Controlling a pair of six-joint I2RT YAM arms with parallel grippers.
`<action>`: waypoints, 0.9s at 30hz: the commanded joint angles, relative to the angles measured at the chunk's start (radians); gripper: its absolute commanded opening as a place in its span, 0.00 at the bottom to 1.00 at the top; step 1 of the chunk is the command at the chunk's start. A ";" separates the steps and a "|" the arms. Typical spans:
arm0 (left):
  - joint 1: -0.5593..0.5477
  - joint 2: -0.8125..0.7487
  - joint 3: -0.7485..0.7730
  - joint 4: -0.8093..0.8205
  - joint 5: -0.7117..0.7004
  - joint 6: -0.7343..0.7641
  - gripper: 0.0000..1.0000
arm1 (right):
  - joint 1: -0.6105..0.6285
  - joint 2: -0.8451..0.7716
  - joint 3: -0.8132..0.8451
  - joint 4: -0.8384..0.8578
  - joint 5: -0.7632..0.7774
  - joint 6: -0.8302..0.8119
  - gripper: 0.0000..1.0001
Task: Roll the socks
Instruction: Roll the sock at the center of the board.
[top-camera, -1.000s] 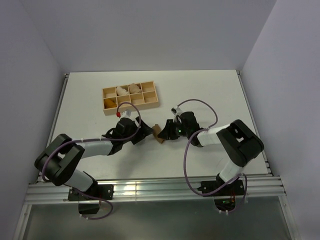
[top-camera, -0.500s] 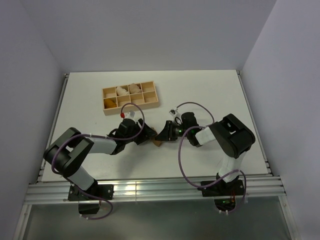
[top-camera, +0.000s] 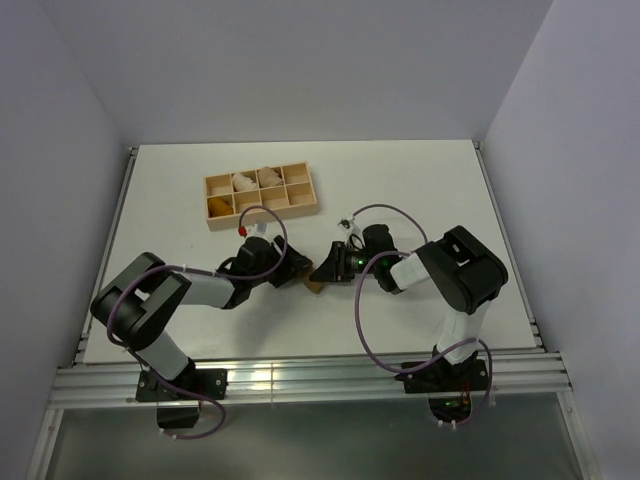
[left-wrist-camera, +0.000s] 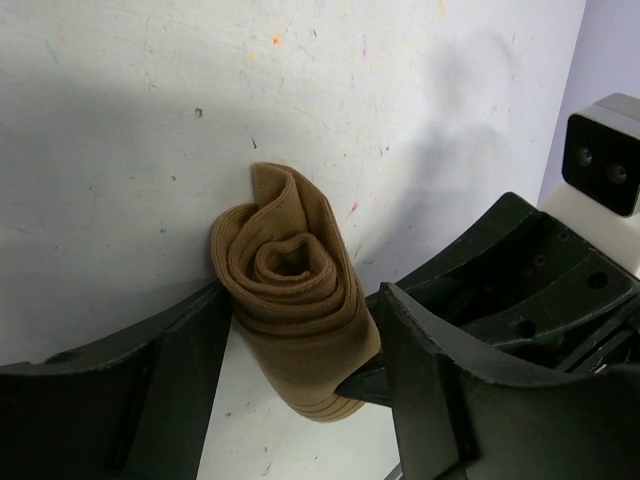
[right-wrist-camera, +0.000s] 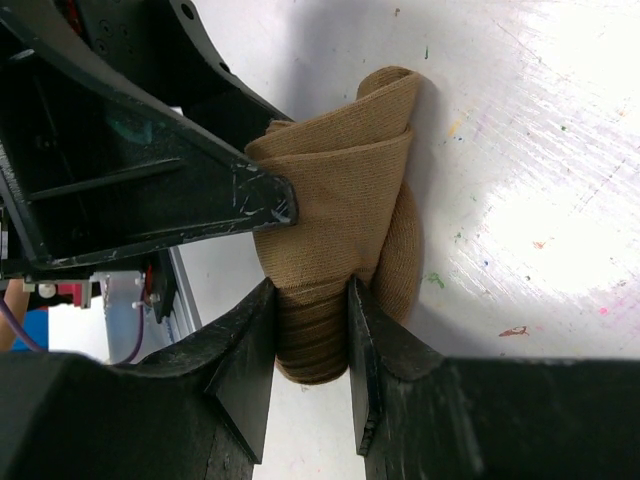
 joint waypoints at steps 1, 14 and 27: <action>0.004 0.034 0.000 -0.007 -0.022 -0.007 0.65 | 0.011 0.040 -0.018 -0.151 0.025 -0.036 0.16; -0.011 0.089 0.031 -0.018 -0.028 0.024 0.26 | 0.017 -0.072 -0.029 -0.204 0.106 -0.103 0.21; -0.047 0.075 0.134 -0.232 -0.055 0.087 0.12 | 0.175 -0.440 0.140 -0.750 0.638 -0.407 0.70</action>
